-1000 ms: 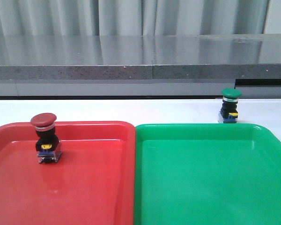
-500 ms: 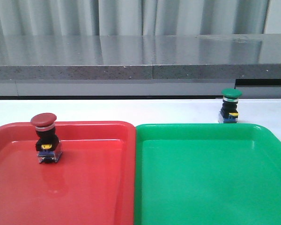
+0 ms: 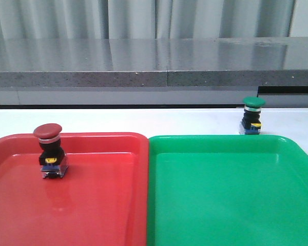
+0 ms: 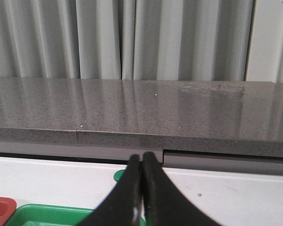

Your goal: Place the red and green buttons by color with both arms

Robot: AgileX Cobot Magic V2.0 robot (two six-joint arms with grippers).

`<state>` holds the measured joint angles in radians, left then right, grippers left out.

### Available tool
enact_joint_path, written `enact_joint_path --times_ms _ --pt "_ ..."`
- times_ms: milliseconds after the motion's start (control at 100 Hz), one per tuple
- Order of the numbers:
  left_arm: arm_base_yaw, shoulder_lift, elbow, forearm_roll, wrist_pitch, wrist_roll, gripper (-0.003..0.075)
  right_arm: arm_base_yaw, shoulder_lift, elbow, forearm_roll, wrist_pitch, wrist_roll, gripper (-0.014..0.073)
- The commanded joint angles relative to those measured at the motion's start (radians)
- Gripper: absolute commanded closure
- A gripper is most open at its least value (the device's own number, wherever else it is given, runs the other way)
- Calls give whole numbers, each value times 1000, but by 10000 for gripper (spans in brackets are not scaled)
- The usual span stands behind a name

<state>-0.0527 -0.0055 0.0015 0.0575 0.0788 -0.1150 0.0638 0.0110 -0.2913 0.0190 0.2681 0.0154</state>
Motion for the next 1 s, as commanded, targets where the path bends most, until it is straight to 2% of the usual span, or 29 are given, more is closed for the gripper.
enact_joint_path --times_ms 0,200,300,520,850,920,990 --pt "3 -29 42 -9 -86 -10 739 -6 79 -139 -10 73 0 703" --pt "3 -29 42 -9 -86 -10 739 -6 263 -342 -10 325 0 703" --pt "3 -29 42 -9 -86 -10 739 -6 351 -407 -10 396 0 703" --pt "3 -29 42 -9 -86 -10 739 -6 438 -428 3 398 0 703" --pt "3 -29 42 -9 -86 -10 739 -6 442 -422 3 410 0 701" --pt "3 -29 42 -9 -86 -10 739 -6 442 -422 4 421 0 671" --pt "3 -29 42 -9 -86 -10 739 -6 442 -422 4 432 0 589"
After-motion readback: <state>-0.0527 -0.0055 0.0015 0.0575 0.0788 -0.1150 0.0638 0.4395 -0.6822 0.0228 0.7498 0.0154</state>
